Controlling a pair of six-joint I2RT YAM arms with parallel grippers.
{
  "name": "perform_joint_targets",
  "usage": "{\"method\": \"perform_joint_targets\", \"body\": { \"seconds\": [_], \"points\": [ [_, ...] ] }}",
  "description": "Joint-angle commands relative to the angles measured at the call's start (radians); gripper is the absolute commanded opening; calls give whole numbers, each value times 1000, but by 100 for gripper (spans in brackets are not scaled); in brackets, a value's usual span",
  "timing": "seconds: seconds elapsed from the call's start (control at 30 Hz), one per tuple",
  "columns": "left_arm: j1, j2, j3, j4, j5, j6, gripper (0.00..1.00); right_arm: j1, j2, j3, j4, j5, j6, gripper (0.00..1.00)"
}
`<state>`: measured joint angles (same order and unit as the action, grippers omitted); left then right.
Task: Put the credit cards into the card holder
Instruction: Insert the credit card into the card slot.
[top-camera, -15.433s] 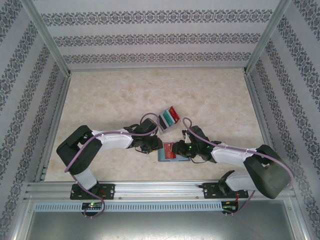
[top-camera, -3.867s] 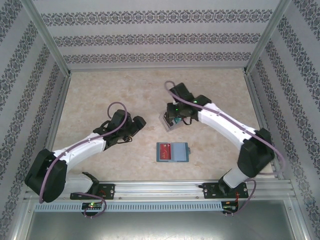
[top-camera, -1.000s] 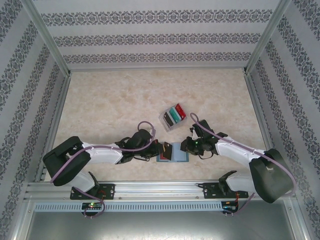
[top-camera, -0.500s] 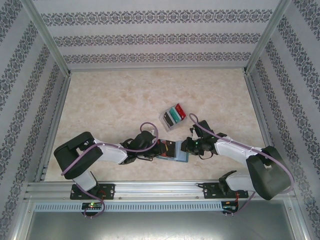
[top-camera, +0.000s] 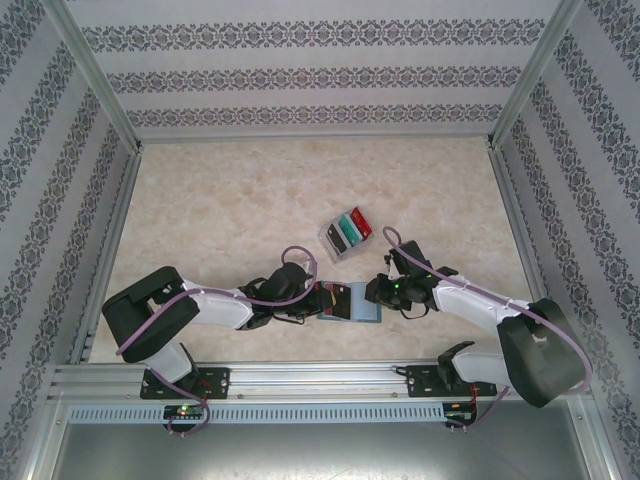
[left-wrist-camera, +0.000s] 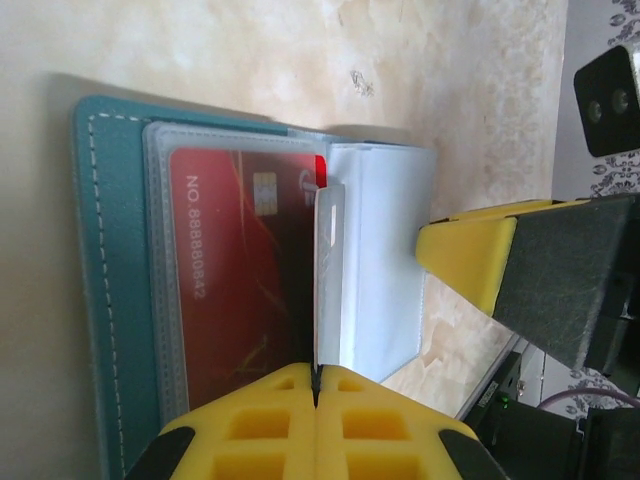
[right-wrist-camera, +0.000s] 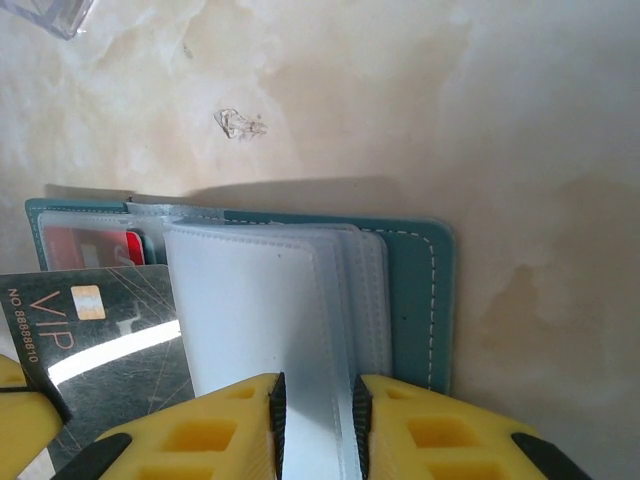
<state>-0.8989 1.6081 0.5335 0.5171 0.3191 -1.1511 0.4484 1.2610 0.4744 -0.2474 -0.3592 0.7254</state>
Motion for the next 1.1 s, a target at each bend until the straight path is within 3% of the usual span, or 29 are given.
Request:
{"method": "perform_joint_targets", "body": {
  "seconds": [0.0,0.33,0.63,1.07],
  "points": [
    [-15,25,28,-42,29,34,0,-10,25,-22,-44,48,-19,27],
    [-18,52,43,2,-37,15,0,-8,29,-31,-38,41,-12,26],
    [-18,101,71,14,0,17,0,-8,35,-17,-44,44,-9,27],
    [-18,61,25,42,-122,-35,0,-7,40,-22,-34,36,-3,27]
  ]
}}
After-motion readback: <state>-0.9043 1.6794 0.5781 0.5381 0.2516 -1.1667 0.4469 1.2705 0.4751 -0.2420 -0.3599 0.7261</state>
